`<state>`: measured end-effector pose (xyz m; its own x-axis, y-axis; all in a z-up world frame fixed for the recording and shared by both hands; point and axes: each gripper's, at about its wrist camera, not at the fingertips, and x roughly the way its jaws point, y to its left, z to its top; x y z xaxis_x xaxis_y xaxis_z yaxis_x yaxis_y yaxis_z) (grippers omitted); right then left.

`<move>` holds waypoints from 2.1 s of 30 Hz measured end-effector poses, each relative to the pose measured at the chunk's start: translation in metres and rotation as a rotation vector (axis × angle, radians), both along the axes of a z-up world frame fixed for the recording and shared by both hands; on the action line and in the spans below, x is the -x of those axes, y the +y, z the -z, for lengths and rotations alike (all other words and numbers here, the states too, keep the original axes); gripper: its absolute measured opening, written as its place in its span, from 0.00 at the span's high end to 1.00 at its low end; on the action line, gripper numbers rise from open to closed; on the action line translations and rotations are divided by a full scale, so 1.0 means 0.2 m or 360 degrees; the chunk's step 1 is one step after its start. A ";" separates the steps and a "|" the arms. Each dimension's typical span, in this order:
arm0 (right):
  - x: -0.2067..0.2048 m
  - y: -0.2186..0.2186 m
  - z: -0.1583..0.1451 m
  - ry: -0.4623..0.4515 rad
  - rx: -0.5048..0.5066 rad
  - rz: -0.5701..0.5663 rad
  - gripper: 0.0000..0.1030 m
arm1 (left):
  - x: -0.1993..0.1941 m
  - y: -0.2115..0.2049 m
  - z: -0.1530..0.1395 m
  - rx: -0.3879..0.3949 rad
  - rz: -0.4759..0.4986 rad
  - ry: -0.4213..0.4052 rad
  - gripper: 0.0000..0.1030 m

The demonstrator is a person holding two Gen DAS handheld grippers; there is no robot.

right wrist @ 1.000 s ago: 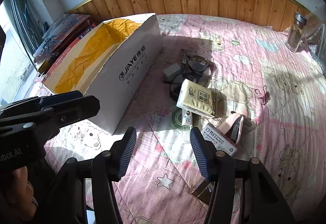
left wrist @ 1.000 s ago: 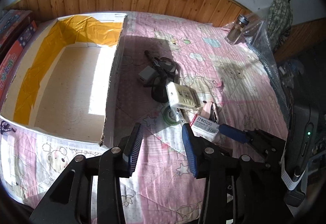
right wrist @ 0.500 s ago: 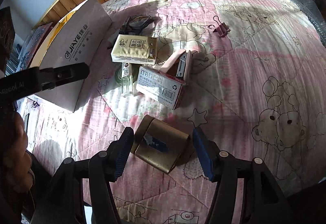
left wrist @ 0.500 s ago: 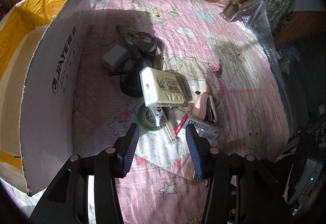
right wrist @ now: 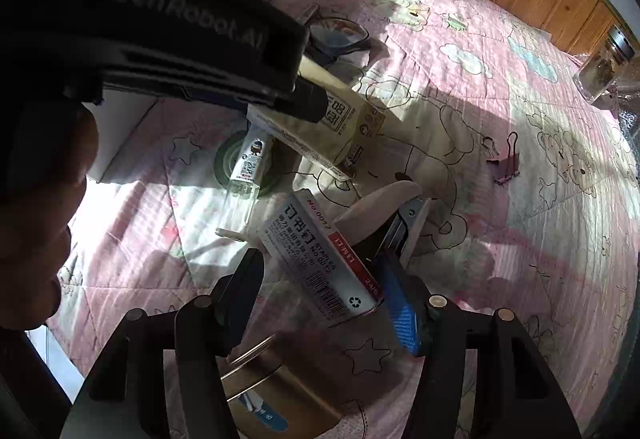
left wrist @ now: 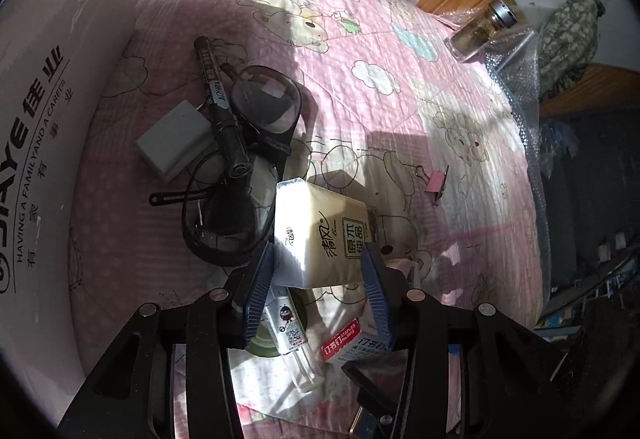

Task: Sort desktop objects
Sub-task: 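Grasp the white tissue pack with the left tool while the right tool grasps the red-white box, then carry the tissue pack and red-white box over the yellow-lined cardboard box with both tools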

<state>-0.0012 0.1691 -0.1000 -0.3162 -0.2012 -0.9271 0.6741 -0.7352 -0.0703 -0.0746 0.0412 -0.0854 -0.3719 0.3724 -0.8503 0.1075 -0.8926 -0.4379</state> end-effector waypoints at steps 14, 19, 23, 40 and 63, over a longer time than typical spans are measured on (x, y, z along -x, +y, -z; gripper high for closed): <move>0.06 0.24 -0.06 -0.0227 0.0325 0.0318 0.83 | 0.13 0.18 -0.07 -0.0014 0.0125 0.0104 0.61; 0.08 0.32 -0.03 -0.0200 0.0292 0.0432 0.49 | 0.19 0.28 -0.04 0.0035 0.0157 0.0117 0.57; 0.12 0.35 0.02 -0.0332 0.0414 0.0486 0.57 | 0.22 0.26 0.02 0.0004 0.0115 0.0078 0.76; 0.01 0.28 -0.20 -0.0152 0.0447 0.0369 0.85 | -0.16 0.00 -0.32 0.0237 -0.0061 0.0295 0.78; -0.26 -0.05 -0.43 -0.0003 0.0394 0.0159 0.85 | -0.66 -0.29 -0.63 0.0367 -0.0242 0.0450 0.78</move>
<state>0.0512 0.1600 -0.0144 -0.3444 -0.3897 -0.8541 0.5971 -0.7930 0.1211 0.0576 -0.0165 0.0398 -0.6394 0.1065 -0.7615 0.1500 -0.9541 -0.2593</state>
